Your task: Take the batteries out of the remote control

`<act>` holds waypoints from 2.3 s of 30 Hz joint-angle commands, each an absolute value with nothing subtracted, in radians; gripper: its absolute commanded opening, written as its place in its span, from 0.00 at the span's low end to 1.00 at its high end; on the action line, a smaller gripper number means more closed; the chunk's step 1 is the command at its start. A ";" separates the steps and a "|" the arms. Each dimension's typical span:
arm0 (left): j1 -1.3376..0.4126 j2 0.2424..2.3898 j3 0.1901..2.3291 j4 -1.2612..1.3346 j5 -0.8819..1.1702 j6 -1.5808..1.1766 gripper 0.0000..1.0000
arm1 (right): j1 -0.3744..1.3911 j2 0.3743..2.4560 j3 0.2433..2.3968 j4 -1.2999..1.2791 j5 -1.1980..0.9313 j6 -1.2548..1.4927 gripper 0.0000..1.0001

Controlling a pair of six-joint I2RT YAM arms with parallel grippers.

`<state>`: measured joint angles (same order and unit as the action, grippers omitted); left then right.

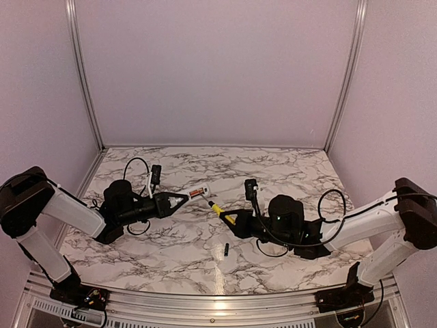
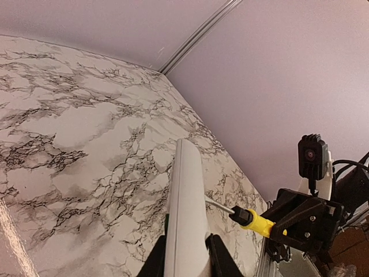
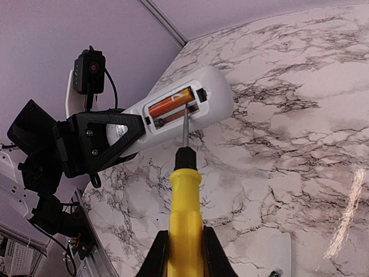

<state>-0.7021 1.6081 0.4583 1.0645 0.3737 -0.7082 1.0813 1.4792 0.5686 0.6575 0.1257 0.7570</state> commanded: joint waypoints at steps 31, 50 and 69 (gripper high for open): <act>-0.708 1.632 0.526 1.010 0.400 -0.716 0.00 | 1.088 1.650 0.854 0.327 0.351 0.518 0.00; -0.707 1.663 0.565 0.939 0.396 -0.696 0.00 | 1.206 1.851 1.103 0.152 0.663 0.243 0.00; -0.707 1.678 0.562 1.028 0.504 -0.696 0.00 | 0.987 1.614 0.646 0.807 -0.026 0.650 0.00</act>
